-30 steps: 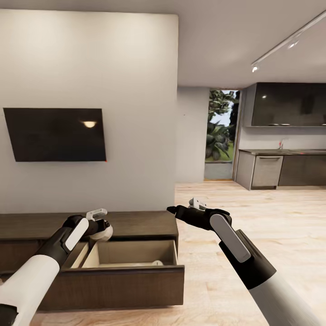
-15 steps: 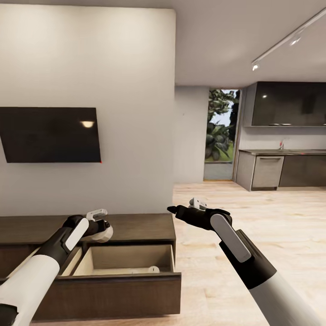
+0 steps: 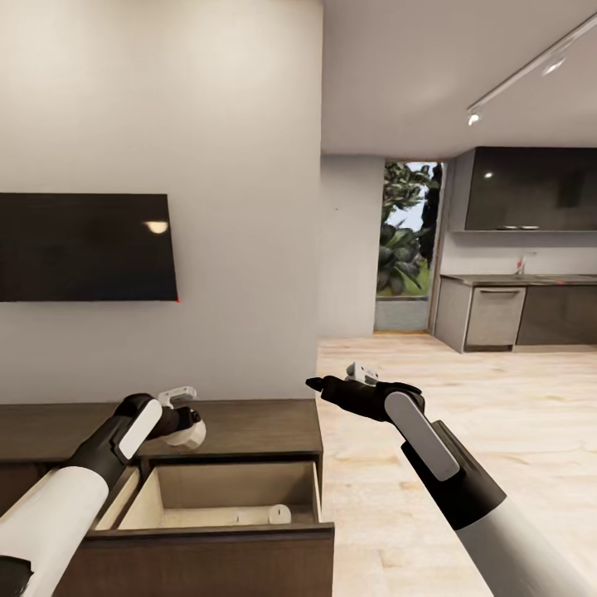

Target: Place each of the two pumpkins and all three candles from the living room inside a cabinet in the living room (use any cabinet), then make sure every cabinet is closed, and position the cauldron so it is next to a table in the living room.

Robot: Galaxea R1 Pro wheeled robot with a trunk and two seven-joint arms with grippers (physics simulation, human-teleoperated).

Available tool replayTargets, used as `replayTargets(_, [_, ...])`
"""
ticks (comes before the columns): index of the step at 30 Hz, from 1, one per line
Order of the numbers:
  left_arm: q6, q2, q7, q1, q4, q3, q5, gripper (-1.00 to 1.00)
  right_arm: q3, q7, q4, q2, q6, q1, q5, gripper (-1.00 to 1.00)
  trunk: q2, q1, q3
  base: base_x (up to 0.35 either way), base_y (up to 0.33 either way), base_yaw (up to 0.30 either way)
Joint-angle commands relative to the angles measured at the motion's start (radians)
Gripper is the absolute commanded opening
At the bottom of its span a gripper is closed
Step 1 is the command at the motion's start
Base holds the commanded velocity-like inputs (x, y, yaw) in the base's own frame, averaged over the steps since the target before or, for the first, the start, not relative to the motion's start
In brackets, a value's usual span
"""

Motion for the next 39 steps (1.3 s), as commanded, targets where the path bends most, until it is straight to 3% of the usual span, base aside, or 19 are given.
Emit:
replayTargets(1, [0.003,0.001,0.009,-0.001,0.0,-0.005,0.01,-1.0,0.002,-0.01,-0.001,-0.001,-0.001,-0.001,-0.01,1.0,-0.001,0.0,-0.001,0.17,0.0,0.0])
replayTargets(11, [0.09,0.004,0.01,-0.012,0.004,-0.004,0.013,-1.0,0.002,-0.009,-0.001,-0.002,-0.001,-0.001,-0.011,1.0,-0.001,0.0,-0.001,0.039,0.0,0.0])
replayTargets(31, [0.118,0.007,0.009,-0.016,0.006,-0.001,0.014,-1.0,0.002,-0.009,-0.001,-0.001,-0.001,-0.001,-0.011,1.0,-0.001,0.0,-0.001,0.001,0.0,0.0])
replayTargets(39, [0.119,0.008,0.008,-0.016,0.006,-0.001,0.013,-1.0,0.002,-0.009,-0.001,-0.001,-0.001,-0.001,-0.01,1.0,-0.057,0.031,-0.026,0.0,0.0,0.0])
